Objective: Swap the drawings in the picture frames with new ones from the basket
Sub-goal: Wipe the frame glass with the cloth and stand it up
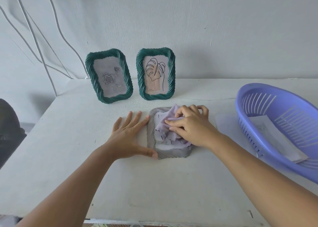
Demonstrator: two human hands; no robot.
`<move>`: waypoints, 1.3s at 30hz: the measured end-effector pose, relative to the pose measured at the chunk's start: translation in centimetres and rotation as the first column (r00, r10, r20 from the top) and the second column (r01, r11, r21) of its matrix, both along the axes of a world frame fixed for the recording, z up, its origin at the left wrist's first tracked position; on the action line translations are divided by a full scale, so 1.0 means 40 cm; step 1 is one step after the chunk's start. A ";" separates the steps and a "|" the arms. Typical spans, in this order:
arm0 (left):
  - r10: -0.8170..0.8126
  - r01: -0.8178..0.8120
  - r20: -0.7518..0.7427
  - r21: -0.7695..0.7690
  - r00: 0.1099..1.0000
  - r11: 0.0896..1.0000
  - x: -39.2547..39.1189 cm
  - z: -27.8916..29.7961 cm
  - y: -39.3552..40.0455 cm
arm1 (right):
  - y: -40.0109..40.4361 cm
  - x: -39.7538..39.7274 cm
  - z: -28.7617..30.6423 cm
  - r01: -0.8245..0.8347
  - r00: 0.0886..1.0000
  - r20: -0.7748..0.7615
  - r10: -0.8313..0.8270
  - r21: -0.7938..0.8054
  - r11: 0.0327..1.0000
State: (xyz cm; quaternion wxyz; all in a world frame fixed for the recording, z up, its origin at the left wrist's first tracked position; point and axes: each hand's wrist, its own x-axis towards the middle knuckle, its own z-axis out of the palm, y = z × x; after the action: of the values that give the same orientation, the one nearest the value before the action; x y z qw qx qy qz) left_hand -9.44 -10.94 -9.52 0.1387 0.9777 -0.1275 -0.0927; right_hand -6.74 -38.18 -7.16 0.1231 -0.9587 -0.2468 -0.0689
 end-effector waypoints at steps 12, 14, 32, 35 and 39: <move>0.005 -0.005 -0.019 0.003 1.000 1.000 -0.002 0.010 -0.001 | 0.013 -0.001 -0.002 -0.010 1.000 -0.028 0.010 0.009 1.000; 0.004 -0.004 -0.021 0.011 1.000 1.000 -0.002 0.012 -0.003 | 0.006 0.011 0.003 0.049 0.999 0.011 -0.048 -0.020 0.999; 0.002 -0.001 -0.016 0.024 1.000 1.000 -0.002 0.013 -0.006 | 0.103 0.031 -0.001 0.132 0.991 0.019 -0.133 0.020 0.991; 0.005 -0.005 -0.005 0.015 1.000 1.000 -0.003 0.012 -0.006 | 0.079 0.010 -0.011 0.039 0.999 -0.020 -0.038 0.064 0.997; 0.011 -0.011 -0.007 0.013 1.000 1.000 -0.003 0.010 -0.004 | -0.002 -0.009 -0.021 0.058 0.997 0.050 -0.060 0.037 0.998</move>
State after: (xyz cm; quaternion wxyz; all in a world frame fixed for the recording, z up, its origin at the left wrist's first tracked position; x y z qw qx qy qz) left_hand -9.57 -11.11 -9.11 0.1333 0.9789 -0.1210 -0.0962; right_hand -7.10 -38.26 -8.01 0.1318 -0.9611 -0.2203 -0.1015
